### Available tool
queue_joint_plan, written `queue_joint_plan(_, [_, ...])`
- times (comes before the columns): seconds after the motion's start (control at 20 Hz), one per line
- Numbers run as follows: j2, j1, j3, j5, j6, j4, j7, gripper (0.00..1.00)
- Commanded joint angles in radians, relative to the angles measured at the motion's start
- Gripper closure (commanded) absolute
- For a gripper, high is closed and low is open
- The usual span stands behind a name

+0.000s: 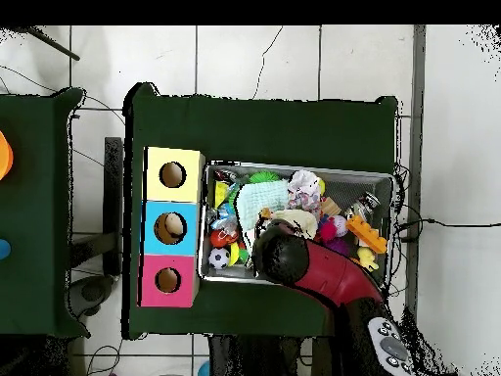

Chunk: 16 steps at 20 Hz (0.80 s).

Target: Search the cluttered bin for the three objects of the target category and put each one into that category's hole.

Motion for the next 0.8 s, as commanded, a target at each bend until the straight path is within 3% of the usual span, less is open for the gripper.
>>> queue_joint_plan(0.05, [0.013,0.003,0.055,0.038,-0.019,0.023,0.209,0.00])
queue_joint_plan(0.8, [0.021,0.030,0.061,0.053,-0.019,0.014,0.227,0.00])
